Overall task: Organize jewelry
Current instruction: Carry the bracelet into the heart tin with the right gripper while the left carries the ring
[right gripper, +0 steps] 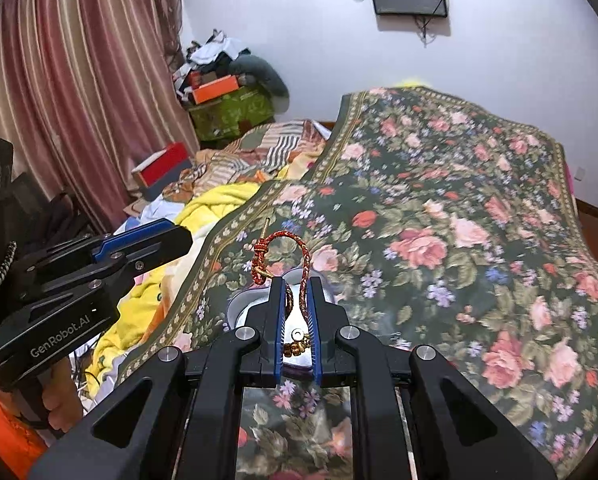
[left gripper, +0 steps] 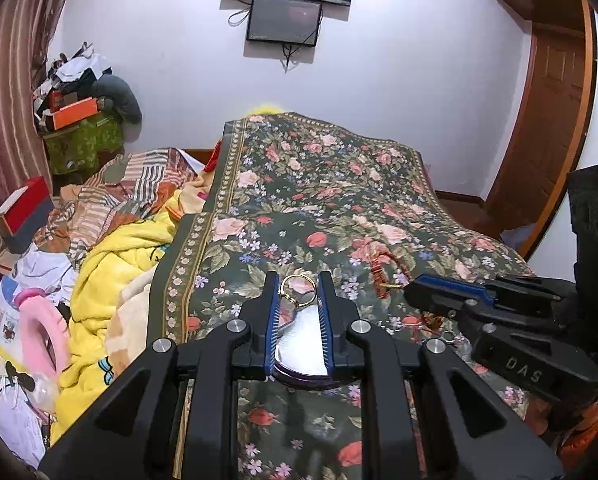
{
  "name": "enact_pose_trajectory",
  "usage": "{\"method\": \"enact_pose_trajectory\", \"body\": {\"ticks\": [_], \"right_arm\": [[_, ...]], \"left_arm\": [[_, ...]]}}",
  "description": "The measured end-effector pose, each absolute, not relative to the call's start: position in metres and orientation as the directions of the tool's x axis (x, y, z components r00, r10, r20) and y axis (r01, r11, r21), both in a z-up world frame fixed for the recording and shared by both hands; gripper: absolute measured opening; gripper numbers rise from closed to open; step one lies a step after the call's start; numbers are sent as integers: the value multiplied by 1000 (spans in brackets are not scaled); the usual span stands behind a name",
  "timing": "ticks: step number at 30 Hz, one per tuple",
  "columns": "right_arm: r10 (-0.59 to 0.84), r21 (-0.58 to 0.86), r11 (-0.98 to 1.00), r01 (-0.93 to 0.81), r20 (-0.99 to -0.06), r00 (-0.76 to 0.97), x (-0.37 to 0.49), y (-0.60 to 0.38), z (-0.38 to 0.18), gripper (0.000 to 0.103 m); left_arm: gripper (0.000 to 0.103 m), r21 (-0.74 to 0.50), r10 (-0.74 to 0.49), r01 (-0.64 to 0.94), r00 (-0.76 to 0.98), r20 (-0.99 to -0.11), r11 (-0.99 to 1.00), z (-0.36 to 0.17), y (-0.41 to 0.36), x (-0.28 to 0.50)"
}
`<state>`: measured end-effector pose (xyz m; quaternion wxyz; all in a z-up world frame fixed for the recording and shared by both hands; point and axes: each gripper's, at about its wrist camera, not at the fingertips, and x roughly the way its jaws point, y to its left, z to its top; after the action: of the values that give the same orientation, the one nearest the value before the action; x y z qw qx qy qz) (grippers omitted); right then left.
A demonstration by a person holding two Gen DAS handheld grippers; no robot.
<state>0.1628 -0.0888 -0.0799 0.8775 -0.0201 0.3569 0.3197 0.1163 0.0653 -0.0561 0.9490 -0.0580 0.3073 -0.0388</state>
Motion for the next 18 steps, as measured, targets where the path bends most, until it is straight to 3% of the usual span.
{"method": "enact_pose_trajectory", "body": {"ticks": [18], "right_arm": [[530, 223, 775, -591, -738, 417, 191, -64, -135, 10]], "left_arm": [[17, -192, -155, 29, 711, -686, 981, -121, 76, 149]]}}
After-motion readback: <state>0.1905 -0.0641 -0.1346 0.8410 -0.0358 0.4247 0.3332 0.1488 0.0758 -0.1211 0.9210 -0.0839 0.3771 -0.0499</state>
